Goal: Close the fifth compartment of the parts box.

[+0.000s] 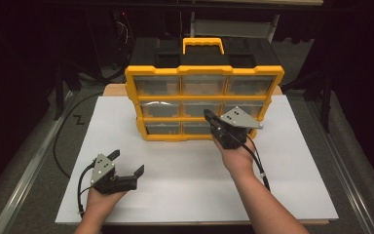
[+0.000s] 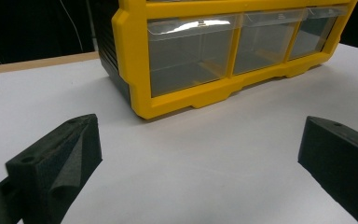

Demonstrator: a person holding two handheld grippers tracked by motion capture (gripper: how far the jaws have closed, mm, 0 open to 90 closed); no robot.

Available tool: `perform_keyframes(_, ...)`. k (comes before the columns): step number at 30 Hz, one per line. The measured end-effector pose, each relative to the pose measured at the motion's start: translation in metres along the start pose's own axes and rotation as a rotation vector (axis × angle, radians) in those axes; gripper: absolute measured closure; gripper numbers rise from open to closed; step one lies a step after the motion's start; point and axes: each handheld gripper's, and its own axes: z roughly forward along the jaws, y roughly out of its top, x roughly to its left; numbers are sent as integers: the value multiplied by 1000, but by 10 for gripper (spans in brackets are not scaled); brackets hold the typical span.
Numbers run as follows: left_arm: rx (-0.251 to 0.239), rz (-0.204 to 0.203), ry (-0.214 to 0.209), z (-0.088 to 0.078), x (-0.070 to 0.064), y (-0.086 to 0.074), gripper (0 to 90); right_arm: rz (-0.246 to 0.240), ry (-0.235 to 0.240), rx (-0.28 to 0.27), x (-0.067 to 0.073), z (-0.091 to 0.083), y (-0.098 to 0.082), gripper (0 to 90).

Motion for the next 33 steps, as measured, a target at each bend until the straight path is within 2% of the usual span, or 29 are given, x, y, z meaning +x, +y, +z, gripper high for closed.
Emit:
perform_keyframes(6, 3, -2, 6, 0, 1, 0, 1, -5, 22, -2, -3, -17, -2, 900)
perform_keyframes(10, 7, -3, 9, 0, 2, 0, 1, -23, 23, 14, -8, -26, -12, 900)
perform_keyframes(17, 8, -8, 18, -1, 4, 0, 0, -13, 12, 60, -19, -32, -36, 887)
perform_keyframes(20, 12, -12, 15, 0, 4, -1, 1, 6, 7, 88, -27, -37, -53, 881)
perform_keyframes(24, 7, -23, 17, 0, 5, -2, 0, 20, 1, 114, -32, -41, -67, 881)
perform_keyframes(26, 5, -25, 20, -1, 5, -3, 1, 28, -6, 133, -39, -47, -80, 881)
perform_keyframes(30, 6, -26, 30, -2, 7, -3, 1, 36, -16, 146, -45, -55, -90, 881)
perform_keyframes(33, 11, -32, 26, -1, 8, -3, 1, 54, -24, 146, -54, -70, -99, 877)
